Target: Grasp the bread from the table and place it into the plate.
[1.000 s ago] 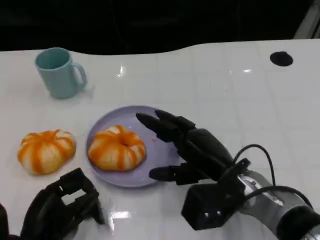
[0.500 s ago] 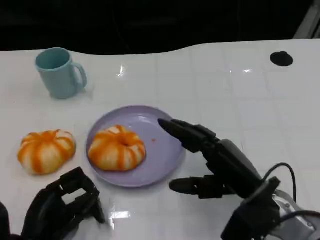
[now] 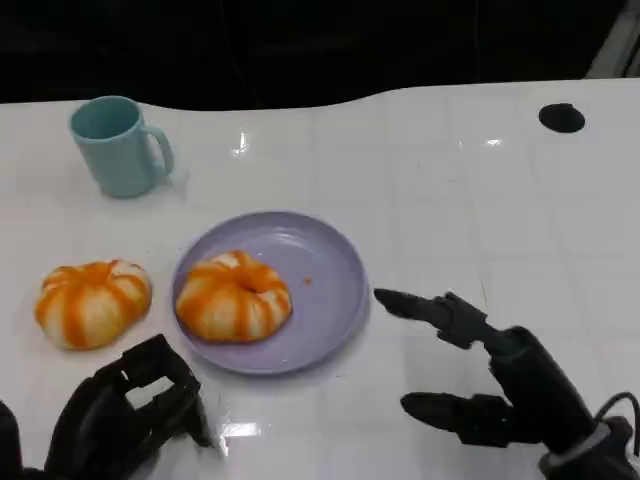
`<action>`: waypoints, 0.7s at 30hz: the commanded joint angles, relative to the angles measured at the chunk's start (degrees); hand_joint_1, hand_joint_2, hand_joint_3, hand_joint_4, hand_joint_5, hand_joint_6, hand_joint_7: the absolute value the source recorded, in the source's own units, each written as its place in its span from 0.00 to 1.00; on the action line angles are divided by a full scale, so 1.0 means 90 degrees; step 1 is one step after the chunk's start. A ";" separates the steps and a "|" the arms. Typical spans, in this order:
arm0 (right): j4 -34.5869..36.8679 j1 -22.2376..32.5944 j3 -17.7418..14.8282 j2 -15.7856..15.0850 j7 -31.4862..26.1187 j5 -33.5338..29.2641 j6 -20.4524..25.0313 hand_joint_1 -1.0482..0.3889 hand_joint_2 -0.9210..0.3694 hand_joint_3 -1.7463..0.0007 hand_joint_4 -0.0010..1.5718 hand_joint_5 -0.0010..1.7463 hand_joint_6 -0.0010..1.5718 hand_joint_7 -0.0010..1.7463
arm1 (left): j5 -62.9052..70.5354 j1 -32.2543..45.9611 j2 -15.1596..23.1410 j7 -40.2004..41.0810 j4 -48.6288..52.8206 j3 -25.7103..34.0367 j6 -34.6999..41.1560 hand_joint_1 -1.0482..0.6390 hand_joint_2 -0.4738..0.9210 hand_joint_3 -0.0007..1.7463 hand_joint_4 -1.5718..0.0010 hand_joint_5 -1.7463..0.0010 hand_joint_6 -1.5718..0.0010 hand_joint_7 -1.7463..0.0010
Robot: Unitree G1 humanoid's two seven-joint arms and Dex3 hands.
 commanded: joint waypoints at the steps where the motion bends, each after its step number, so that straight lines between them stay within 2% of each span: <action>1: -0.0282 0.0430 -0.0195 -0.0050 0.0632 0.0906 -0.0133 0.31 0.00 0.87 0.29 0.53 0.41 0.20 | 0.0010 0.0144 0.0034 0.0034 0.0020 0.0021 0.0142 0.33 1.00 0.09 0.50 0.03 0.55 0.19; 2: -0.0408 0.0557 -0.0215 -0.0045 0.0784 0.1123 -0.0071 0.32 0.00 0.88 0.30 0.59 0.42 0.24 | 0.0001 0.0146 0.0036 0.0019 0.0020 0.0025 0.0147 0.33 1.00 0.09 0.50 0.03 0.55 0.19; 3: -0.0526 0.0666 -0.0239 -0.0036 0.0926 0.1297 -0.0008 0.32 0.00 0.88 0.30 0.67 0.41 0.33 | 0.0001 0.0151 0.0038 0.0022 0.0012 0.0024 0.0155 0.33 1.00 0.09 0.50 0.03 0.55 0.19; 6: -0.0792 0.0939 -0.0329 0.0010 0.1287 0.1685 0.0094 0.33 0.00 0.88 0.30 0.79 0.37 0.53 | 0.0029 0.0178 0.0047 0.0063 -0.0036 0.0010 0.0166 0.32 1.00 0.09 0.50 0.03 0.55 0.19; 12: -0.1358 0.1436 -0.0518 0.0220 0.1777 0.2443 0.0561 0.32 0.00 0.87 0.34 0.92 0.35 0.80 | 0.0020 0.0191 0.0035 0.0066 -0.0069 0.0012 0.0192 0.32 1.00 0.09 0.50 0.03 0.55 0.19; 15: -0.1774 0.1730 -0.0623 0.0344 0.1989 0.2879 0.0907 0.32 0.00 0.86 0.37 0.98 0.35 0.85 | 0.0012 0.0164 0.0038 0.0037 -0.0018 0.0026 0.0162 0.32 1.00 0.09 0.50 0.03 0.55 0.19; 21: -0.2419 0.2123 -0.0793 0.0435 0.2532 0.3628 0.1875 0.31 0.00 0.86 0.40 1.00 0.38 0.82 | 0.0036 0.0138 0.0054 0.0014 0.0026 0.0022 0.0093 0.32 1.00 0.10 0.50 0.03 0.55 0.19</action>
